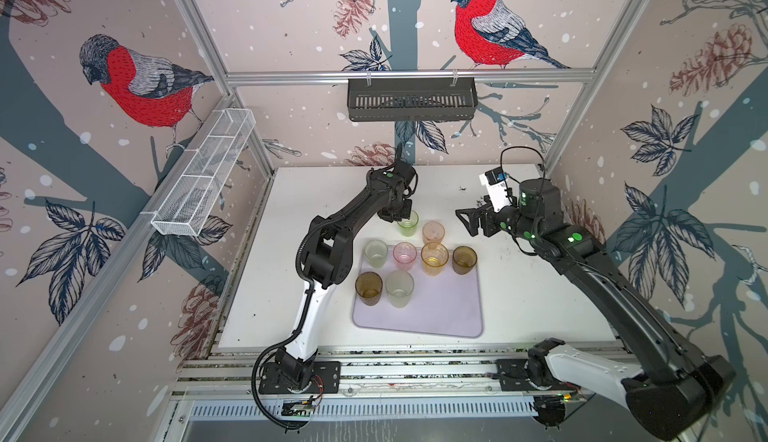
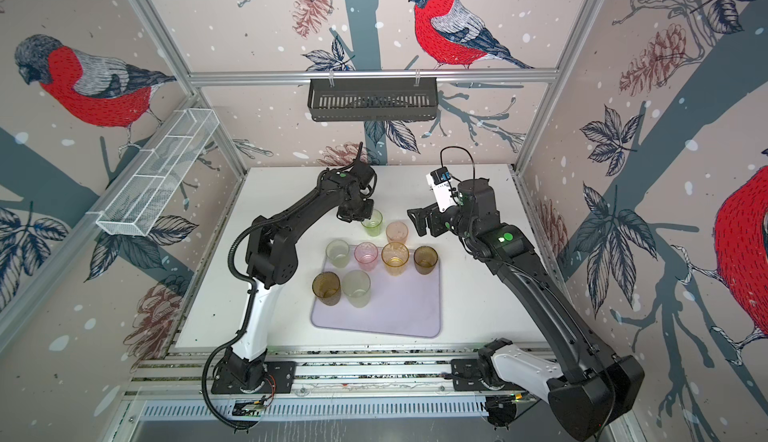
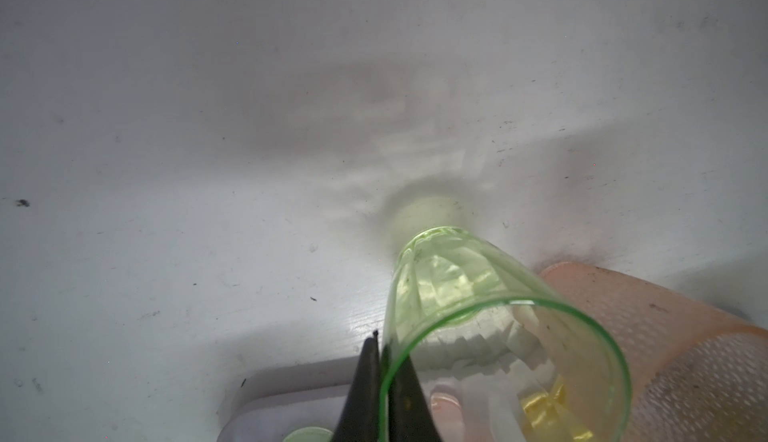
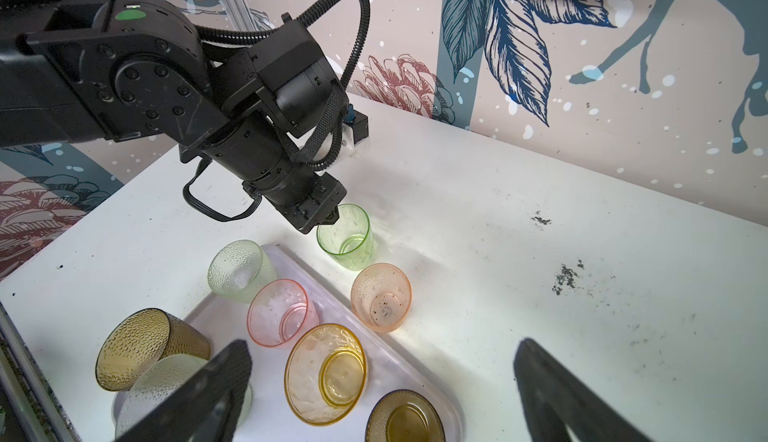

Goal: Place the glasses into the tray
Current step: 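Close the left gripper on the green cup's rim, then lift the green cup with the left gripper toward the tray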

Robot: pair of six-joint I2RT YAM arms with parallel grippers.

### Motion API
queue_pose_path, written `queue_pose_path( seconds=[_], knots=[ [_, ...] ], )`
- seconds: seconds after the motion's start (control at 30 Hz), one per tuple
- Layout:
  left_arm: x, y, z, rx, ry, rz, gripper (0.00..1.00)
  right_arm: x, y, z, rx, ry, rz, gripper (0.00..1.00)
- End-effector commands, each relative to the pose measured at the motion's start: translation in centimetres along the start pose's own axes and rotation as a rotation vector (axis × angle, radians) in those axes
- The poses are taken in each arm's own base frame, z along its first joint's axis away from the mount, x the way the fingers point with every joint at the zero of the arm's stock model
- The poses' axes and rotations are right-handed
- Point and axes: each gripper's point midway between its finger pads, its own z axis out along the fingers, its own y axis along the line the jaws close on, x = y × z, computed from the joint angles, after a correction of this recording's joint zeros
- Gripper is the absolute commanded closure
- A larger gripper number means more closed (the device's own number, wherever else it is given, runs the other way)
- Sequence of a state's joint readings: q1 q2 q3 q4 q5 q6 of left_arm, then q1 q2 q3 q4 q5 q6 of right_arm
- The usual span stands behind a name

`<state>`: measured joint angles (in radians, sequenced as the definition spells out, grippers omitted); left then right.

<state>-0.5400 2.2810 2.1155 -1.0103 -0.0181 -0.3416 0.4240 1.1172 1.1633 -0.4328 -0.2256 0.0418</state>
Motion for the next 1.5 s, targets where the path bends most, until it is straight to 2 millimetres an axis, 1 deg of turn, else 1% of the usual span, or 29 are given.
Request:
queue_pose_path(
  seconds=[0.0, 0.27, 0.6, 0.9, 1.13, 1.27, 1.47],
  knots=[
    [0.1, 0.4, -1.4, -0.019, -0.002, -0.001, 0.96, -1.2, -0.1, -0.2, 0.009, -0.043, -0.018, 0.0],
    [-0.1, 0.4, -3.6, -0.013, -0.029, -0.006, 0.96, -1.2, -0.1, -0.3, 0.009, -0.046, -0.018, 0.0],
    [-0.5, 0.0, -7.8, -0.002, -0.076, -0.002, 0.97, -1.0, -0.1, -0.2, 0.007, -0.047, -0.012, 0.0],
    [0.3, -0.9, -11.2, 0.0, -0.108, 0.011, 0.97, -0.8, -0.2, -0.4, 0.012, -0.05, -0.014, 0.0],
    [0.9, -1.7, -13.2, -0.001, -0.121, 0.03, 0.97, -0.9, -0.2, -0.4, 0.01, -0.052, -0.01, 0.0],
    [1.8, -2.7, -14.2, 0.0, -0.124, 0.061, 0.97, -0.7, -0.2, -0.5, 0.011, -0.049, -0.009, 0.0],
    [3.3, -3.5, -15.3, -0.013, -0.112, 0.096, 0.97, -0.6, -0.2, -0.7, 0.016, -0.048, -0.008, 0.0]
  ],
)
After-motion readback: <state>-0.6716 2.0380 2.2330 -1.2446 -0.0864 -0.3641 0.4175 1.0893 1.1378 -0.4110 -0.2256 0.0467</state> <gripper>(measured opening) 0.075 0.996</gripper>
